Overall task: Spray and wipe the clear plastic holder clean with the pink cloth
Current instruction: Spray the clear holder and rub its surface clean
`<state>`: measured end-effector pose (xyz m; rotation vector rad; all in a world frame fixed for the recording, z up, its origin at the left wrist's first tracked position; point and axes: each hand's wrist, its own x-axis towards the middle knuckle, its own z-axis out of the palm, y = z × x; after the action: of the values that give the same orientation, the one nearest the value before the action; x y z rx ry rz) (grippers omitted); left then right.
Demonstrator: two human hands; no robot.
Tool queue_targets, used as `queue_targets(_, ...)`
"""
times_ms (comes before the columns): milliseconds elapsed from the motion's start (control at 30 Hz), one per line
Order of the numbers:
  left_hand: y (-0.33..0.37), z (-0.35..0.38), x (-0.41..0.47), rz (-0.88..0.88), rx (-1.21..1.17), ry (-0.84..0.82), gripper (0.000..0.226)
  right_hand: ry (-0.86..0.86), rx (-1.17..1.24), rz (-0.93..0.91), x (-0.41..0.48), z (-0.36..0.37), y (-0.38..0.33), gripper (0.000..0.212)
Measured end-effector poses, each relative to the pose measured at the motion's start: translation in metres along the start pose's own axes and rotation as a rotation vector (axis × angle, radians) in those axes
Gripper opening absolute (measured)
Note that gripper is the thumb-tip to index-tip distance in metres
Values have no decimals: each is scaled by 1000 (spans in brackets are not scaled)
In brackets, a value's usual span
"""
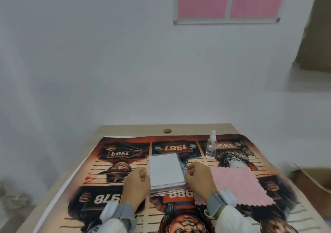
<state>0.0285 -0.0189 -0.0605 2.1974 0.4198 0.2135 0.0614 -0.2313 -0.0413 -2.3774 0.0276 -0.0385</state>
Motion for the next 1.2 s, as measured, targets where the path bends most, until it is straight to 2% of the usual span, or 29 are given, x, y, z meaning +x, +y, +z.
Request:
queue_targets(233, -11, 3, 13, 21, -76, 66, 33, 14, 69, -39, 3, 4, 2, 7)
queue_targets(300, -15, 5, 12, 25, -106, 76, 31, 31, 97, -59, 4, 1, 6, 12)
queue_targets(500, -21, 11, 10, -1, -151, 107, 32, 140, -55, -51, 5, -8, 34, 16)
queue_targets(667, -21, 12, 10, 12, -126, 101, 29, 289, -52, 56, 29, -24, 35, 35)
queue_targets(733, -20, 11, 11, -6, -119, 96, 30, 410, -26, 99, 50, -36, 28, 52)
queue_targets(800, -20, 10, 13, -11, -118, 85, 31, 444, 20, 100, 70, -47, 24, 70)
queue_targets(833, -20, 10, 14, -10, -119, 81, 32, 415, 61, 96, 79, -50, 24, 71)
queue_targets(867, -19, 9, 14, -11, -120, 78, 33, 371, 112, 81, 87, -52, 23, 62)
queue_targets(933, -16, 7, 14, -20, -116, 71, 35, 282, 208, -2, 95, -52, 23, 30)
queue_targets(967, -12, 6, 13, -24, -110, 76, 35, 253, 256, -62, 94, -51, 22, 23)
queue_targets(1033, -4, 5, 10, 11, -97, 117, 32, 192, 353, -177, 91, -48, 19, 21)
queue_targets(1100, 12, 6, 6, 126, -147, 140, 24, 86, 419, -263, 82, -47, 10, 18)
queue_targets(1200, 49, 6, 5, 312, -231, 96, 18, -160, 531, -351, 67, -45, -8, 17)
